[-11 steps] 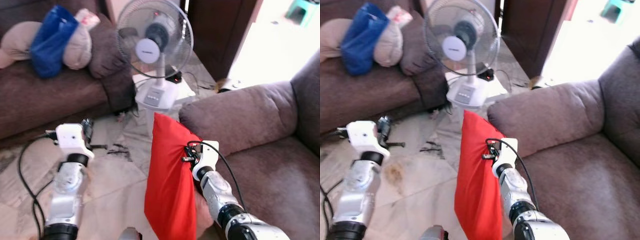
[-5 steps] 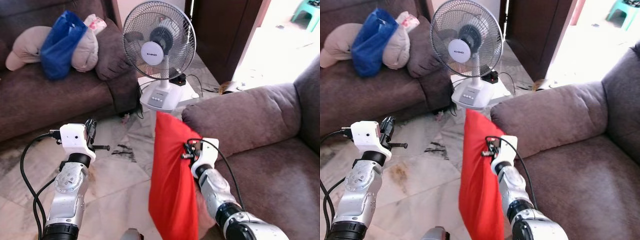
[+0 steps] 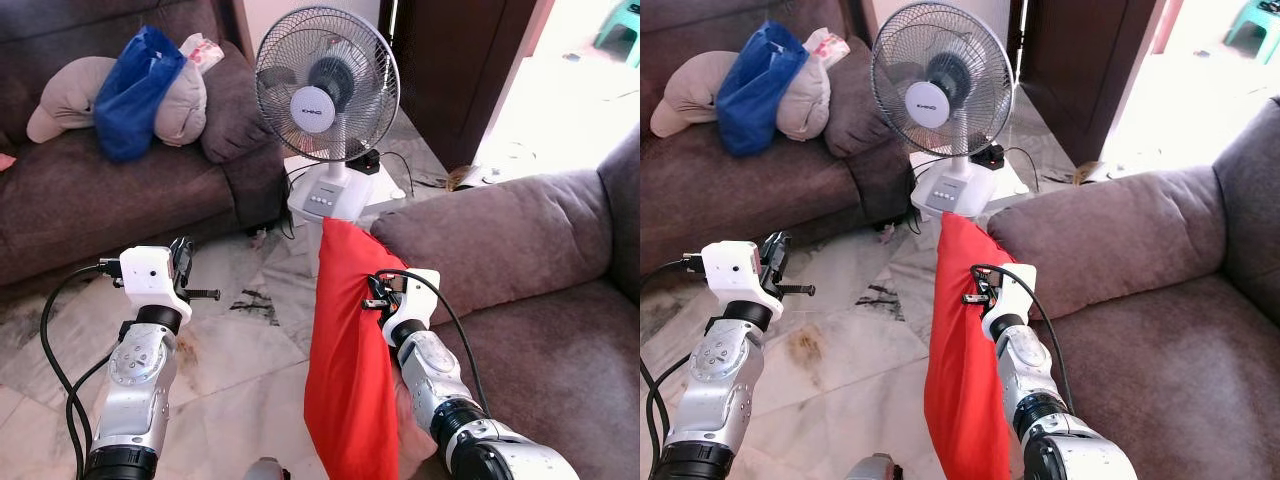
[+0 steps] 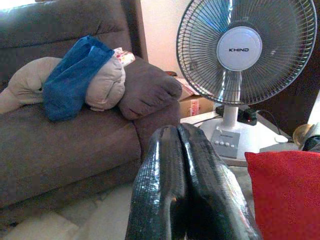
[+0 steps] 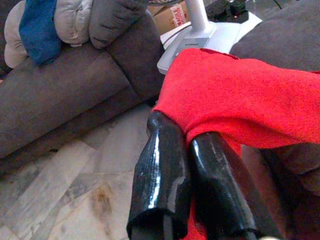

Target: Move the pillow to the sofa from floor

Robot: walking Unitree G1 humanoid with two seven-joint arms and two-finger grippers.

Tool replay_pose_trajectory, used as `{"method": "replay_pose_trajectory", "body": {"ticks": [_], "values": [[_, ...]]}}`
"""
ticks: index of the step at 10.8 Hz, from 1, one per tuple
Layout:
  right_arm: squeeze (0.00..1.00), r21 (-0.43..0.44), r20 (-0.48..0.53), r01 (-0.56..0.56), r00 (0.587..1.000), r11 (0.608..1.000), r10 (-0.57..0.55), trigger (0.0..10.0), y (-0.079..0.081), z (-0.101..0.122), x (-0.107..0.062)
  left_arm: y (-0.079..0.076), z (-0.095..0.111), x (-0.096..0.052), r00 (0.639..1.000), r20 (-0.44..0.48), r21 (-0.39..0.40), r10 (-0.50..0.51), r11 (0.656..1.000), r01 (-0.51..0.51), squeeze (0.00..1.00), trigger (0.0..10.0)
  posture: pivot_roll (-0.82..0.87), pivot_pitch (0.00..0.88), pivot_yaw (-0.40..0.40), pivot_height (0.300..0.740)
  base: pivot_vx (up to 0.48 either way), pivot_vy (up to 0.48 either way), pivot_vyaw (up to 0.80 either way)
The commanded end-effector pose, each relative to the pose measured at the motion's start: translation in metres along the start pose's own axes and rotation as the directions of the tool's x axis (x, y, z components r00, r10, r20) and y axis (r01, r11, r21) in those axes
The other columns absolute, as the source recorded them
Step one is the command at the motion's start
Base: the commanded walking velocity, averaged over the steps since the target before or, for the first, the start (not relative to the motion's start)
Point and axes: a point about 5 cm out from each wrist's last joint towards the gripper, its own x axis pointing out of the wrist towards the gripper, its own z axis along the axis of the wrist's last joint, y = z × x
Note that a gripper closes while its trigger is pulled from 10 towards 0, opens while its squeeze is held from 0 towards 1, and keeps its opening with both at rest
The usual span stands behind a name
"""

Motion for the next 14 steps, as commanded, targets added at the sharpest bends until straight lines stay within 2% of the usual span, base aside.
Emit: {"method": "replay_pose_trajectory", "body": {"ticks": [1, 2, 4, 6, 7, 8, 10, 11, 13, 14], "values": [[0.00, 0.006, 0.170, -0.086, 0.982, 0.996, 0.084, 10.0, 0.012, 0.037, 0.012, 0.005, 0.002, 0.000, 1.000, -0.002, 0.027, 0.004, 1.000, -0.004, 0.00, 10.0, 0.19, 0.082, 0.042, 0.740, 0.000, 0.000, 0.00], [0.00, 0.049, 0.170, -0.159, 0.974, 0.986, 0.149, 10.0, 0.019, 0.037, 0.014, 0.006, 0.002, -0.001, 1.000, -0.004, 0.028, 0.007, 1.000, -0.007, 0.00, 10.0, 0.19, 0.083, 0.040, 0.740, 0.000, 0.000, 0.00], [0.00, 0.086, 0.133, -0.374, 0.923, 0.923, 0.362, 10.0, 0.039, 0.032, 0.013, 0.006, 0.002, -0.001, 1.000, -0.005, 0.028, 0.007, 1.000, -0.007, 0.00, 10.0, 0.19, 0.085, 0.038, 0.740, 0.000, 0.000, 0.00], [0.00, 0.144, 0.151, -0.479, 0.876, 0.866, 0.459, 10.0, 0.047, 0.032, 0.012, 0.007, 0.003, -0.001, 1.000, -0.003, 0.030, 0.008, 1.000, -0.008, 0.00, 10.0, 0.19, 0.077, 0.035, 0.740, 0.000, 0.000, 0.00], [0.00, 0.214, 0.187, -0.567, 0.823, 0.795, 0.536, 10.0, 0.051, 0.034, 0.010, 0.007, 0.004, 0.000, 1.000, -0.001, 0.032, 0.006, 0.999, -0.006, 0.00, 10.0, 0.20, 0.071, 0.035, 0.740, 0.000, 0.000, 0.00], [0.00, 0.236, 0.205, -0.608, 0.794, 0.758, 0.573, 10.0, 0.054, 0.035, 0.009, 0.008, 0.004, 0.001, 1.000, 0.001, 0.033, 0.005, 0.999, -0.005, 0.00, 10.0, 0.20, 0.071, 0.035, 0.740, 0.000, 0.000, 0.00], [0.00, 0.281, 0.257, -0.753, 0.656, 0.595, 0.710, 10.0, 0.065, 0.035, 0.000, 0.009, 0.006, 0.001, 1.000, 0.006, 0.037, -0.001, 0.999, 0.000, 0.00, 10.0, 0.21, 0.054, 0.034, 0.740, 0.000, 0.000, 0.00], [0.00, 0.281, 0.267, -0.803, 0.591, 0.525, 0.761, 10.0, 0.068, 0.033, -0.005, 0.010, 0.006, 0.001, 1.000, 0.006, 0.039, -0.002, 0.999, 0.002, 0.00, 10.0, 0.21, 0.045, 0.033, 0.740, 0.000, 0.000, 0.00], [0.00, 0.291, 0.277, -0.860, 0.496, 0.420, 0.823, 10.0, 0.070, 0.029, -0.015, 0.010, 0.007, 0.001, 1.000, 0.007, 0.042, -0.007, 0.999, 0.007, 0.00, 10.0, 0.22, 0.036, 0.030, 0.740, 0.000, 0.000, 0.00], [0.00, 0.288, 0.276, -0.868, 0.480, 0.405, 0.833, 10.0, 0.071, 0.029, -0.017, 0.010, 0.008, 0.001, 1.000, 0.009, 0.042, -0.009, 0.999, 0.009, 0.00, 10.0, 0.22, 0.031, 0.029, 0.740, 0.000, 0.000, 0.00]]}}
